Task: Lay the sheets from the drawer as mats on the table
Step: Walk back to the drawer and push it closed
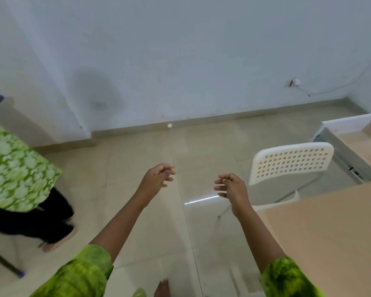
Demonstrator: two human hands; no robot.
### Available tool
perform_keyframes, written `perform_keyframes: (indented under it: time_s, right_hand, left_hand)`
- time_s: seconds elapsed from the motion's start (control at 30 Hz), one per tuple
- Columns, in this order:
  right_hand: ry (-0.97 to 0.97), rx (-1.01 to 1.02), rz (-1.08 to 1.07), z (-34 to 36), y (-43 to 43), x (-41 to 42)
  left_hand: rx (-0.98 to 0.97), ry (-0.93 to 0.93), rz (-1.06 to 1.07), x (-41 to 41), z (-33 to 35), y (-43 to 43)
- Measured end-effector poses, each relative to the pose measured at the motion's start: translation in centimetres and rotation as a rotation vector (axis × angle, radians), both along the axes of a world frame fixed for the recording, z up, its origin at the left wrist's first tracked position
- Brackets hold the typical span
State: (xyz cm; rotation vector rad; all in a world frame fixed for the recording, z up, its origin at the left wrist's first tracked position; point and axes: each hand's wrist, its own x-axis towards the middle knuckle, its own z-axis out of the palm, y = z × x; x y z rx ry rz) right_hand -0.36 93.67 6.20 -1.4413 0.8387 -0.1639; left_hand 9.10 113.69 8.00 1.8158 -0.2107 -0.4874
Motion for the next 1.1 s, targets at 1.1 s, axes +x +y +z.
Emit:
perform_keyframes:
  time_s: [1.1]
  right_hand:
    - [0.018,0.032,-0.760,0.0,-35.8,39.2]
  left_hand:
    - [0.030,-0.008,-0.831,50.7,0.1,-49.4]
